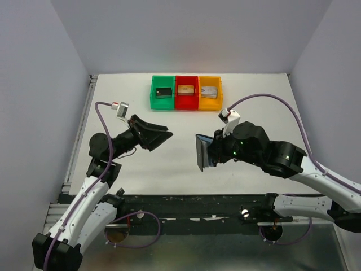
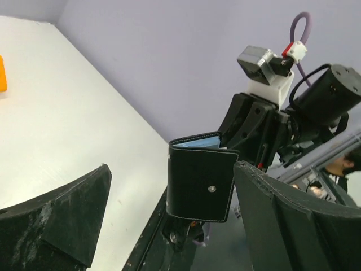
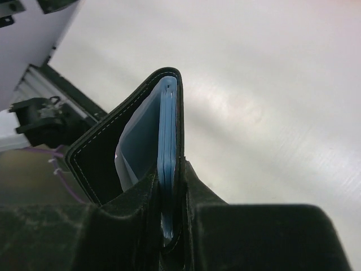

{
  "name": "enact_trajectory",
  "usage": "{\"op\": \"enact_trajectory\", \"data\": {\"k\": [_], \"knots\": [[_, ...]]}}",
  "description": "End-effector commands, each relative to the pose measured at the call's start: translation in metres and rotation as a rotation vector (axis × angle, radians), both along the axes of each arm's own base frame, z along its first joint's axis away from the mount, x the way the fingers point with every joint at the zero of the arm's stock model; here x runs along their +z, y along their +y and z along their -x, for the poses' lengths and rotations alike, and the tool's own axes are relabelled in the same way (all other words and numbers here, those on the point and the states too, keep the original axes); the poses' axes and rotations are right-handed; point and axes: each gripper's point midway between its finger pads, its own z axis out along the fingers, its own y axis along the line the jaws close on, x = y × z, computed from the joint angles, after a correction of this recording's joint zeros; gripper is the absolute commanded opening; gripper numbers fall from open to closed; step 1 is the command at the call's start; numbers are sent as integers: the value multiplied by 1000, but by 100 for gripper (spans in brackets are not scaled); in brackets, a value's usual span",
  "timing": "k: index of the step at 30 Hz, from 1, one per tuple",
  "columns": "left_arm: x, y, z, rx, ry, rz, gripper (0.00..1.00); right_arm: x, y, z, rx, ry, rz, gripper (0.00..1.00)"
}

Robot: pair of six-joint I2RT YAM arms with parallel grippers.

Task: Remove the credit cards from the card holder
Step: Open the card holder at the center of the board.

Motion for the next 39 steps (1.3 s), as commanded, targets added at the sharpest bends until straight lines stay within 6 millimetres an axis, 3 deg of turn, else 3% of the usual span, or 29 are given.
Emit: {"op": "enact_trajectory", "data": {"k": [1, 3, 6, 11, 17, 23, 28, 35, 39], "knots": [[-49, 5, -21, 87, 186, 44, 99, -20, -20, -20, -148, 20, 162, 0], [-50, -6, -16, 32, 193, 58, 99, -24, -11, -21, -142, 42, 162, 0], [-62, -29, -11, 34, 199, -83, 99, -28, -1, -22, -138, 74, 167, 0], [-53, -52, 6, 10, 131, -100, 99, -31, 11, -25, -133, 104, 183, 0], [-83, -75, 16, -31, 196, -176, 99, -40, 10, -32, -171, 118, 266, 0], [-103, -83, 13, 52, 229, -245, 99, -53, 6, -39, -222, 128, 318, 0], [-112, -83, 7, 144, 227, -307, 99, -51, 7, -40, -232, 132, 303, 0], [-118, -80, -2, 223, 242, -336, 79, -55, 12, -35, -216, 154, 283, 0], [-121, -79, -4, 252, 247, -384, 63, -59, 14, -34, -211, 168, 286, 0]]}}
